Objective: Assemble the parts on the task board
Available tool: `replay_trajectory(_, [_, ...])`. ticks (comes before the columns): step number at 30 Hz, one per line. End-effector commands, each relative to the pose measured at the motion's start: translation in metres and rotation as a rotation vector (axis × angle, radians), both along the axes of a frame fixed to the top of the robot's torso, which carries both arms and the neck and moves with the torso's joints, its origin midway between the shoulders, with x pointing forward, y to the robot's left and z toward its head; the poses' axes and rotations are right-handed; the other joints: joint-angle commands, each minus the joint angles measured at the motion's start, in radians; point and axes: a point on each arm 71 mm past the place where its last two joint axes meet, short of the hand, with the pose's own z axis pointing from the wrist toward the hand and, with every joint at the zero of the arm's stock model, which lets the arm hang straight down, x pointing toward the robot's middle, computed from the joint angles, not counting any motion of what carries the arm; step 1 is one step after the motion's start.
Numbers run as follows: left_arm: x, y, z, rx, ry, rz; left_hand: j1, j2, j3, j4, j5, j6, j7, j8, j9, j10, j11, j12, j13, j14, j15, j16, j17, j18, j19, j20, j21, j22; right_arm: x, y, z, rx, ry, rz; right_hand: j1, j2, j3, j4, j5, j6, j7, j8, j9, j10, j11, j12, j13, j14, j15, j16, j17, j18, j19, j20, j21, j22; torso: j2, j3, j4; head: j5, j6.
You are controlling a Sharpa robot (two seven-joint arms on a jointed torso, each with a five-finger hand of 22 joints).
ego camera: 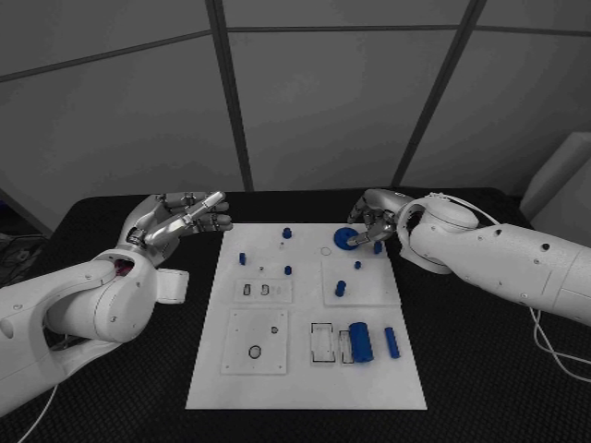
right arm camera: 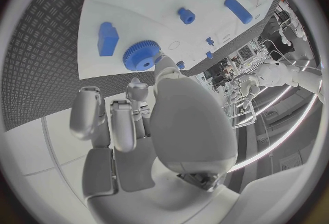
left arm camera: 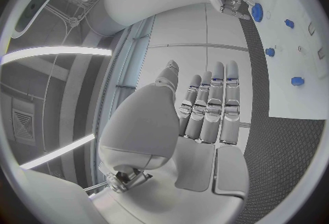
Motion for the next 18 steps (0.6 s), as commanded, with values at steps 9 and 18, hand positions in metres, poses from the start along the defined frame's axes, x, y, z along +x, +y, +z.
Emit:
replay_trajectory(9, [0.0005, -0.0016, 0.0011, -0.004, -0.004, -0.013, -0.002, 0.013, -0.001, -0.008, -0.004, -0.006, 0.002, -0.004, -0.002, -0.007, 0.001, -0.003, -0.001, -0.003, 0.004, -0.005, 0.002, -0.010, 0.004, 0.002, 0.003, -0.001, 0.0022, 0.0047, -0.0038, -0.023, 0.048, 0.009, 0.017, 0.011, 0.005, 0.009, 0.012, -0.001, -0.003, 0.018, 0.002, 0.024, 0.000, 0.050, 0.053, 0.077, 0.006, 0.011, 0.113, -0.009, 0.010, 0.000, 0.010, 0.013, 0.000, 0.0005, -0.0004, 0.001, -0.003])
replay_trajectory(18, [0.0006, -0.0015, 0.0010, -0.004, -0.003, -0.012, -0.002, 0.013, -0.001, -0.008, -0.004, -0.006, 0.002, -0.004, -0.002, -0.007, 0.001, -0.003, -0.001, -0.003, 0.004, -0.005, 0.002, -0.010, 0.004, 0.002, 0.003, -0.001, 0.0026, 0.0063, -0.0065, -0.035, 0.077, 0.017, 0.021, 0.019, 0.008, 0.007, 0.017, 0.008, -0.005, 0.031, 0.005, 0.048, -0.001, 0.103, 0.110, 0.080, 0.006, 0.019, 0.130, -0.012, 0.017, 0.000, 0.017, 0.027, 0.000, 0.0007, -0.0007, 0.002, -0.006])
